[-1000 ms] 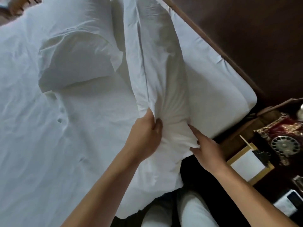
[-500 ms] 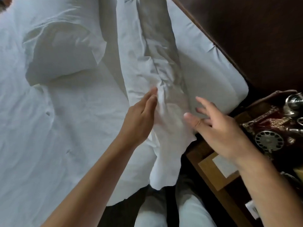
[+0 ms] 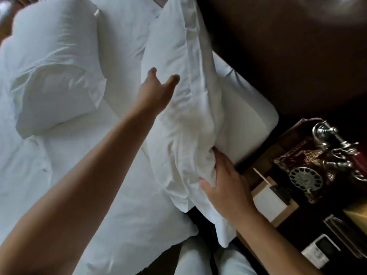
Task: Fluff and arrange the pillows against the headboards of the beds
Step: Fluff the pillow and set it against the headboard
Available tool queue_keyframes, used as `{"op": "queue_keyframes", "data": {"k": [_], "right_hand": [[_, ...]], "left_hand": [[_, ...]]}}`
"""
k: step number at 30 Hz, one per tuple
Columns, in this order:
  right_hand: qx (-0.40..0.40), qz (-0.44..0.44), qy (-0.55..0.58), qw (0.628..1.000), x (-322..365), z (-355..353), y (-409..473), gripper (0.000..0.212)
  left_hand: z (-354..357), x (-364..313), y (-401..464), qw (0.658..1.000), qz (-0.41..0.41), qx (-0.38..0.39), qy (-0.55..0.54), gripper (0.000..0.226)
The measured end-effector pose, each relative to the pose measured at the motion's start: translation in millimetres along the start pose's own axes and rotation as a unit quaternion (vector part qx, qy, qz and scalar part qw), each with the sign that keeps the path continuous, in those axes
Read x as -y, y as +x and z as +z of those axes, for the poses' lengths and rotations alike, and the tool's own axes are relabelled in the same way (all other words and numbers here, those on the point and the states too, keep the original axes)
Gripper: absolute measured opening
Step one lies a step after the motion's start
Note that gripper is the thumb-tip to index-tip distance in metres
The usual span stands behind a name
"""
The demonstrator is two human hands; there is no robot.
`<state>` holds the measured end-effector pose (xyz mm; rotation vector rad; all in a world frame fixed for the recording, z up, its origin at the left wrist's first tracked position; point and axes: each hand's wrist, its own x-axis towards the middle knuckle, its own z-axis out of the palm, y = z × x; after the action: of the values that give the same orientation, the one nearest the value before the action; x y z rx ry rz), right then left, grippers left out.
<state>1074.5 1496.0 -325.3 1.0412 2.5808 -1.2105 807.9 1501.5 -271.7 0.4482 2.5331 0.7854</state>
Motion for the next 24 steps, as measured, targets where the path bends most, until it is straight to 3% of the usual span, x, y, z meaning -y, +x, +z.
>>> {"op": "queue_keyframes", "data": {"k": [4, 8, 15, 19, 24], "right_hand": [[-0.043, -0.02, -0.029, 0.998, 14.0, 29.1, 1.1, 0.09], [-0.008, -0.022, -0.036, 0.999, 27.0, 31.2, 11.0, 0.085], [0.03, 0.055, 0.045, 0.997, 26.0, 15.9, 34.6, 0.084], [0.029, 0.056, 0.053, 0.997, 30.7, 20.2, 32.2, 0.086], [0.004, 0.022, 0.051, 0.998, 50.3, 31.5, 37.1, 0.08]], "left_hand": [[38.9, -26.4, 40.7, 0.997, -0.033, 0.037, 0.052, 0.105], [55.3, -9.6, 54.1, 0.995, -0.053, 0.028, 0.079, 0.116], [39.1, 14.1, 76.5, 0.995, -0.042, 0.031, 0.087, 0.07], [23.9, 19.5, 69.4, 0.984, 0.011, 0.035, 0.173, 0.049], [0.3, 61.3, 91.2, 0.98, 0.005, 0.02, 0.199, 0.051]]}}
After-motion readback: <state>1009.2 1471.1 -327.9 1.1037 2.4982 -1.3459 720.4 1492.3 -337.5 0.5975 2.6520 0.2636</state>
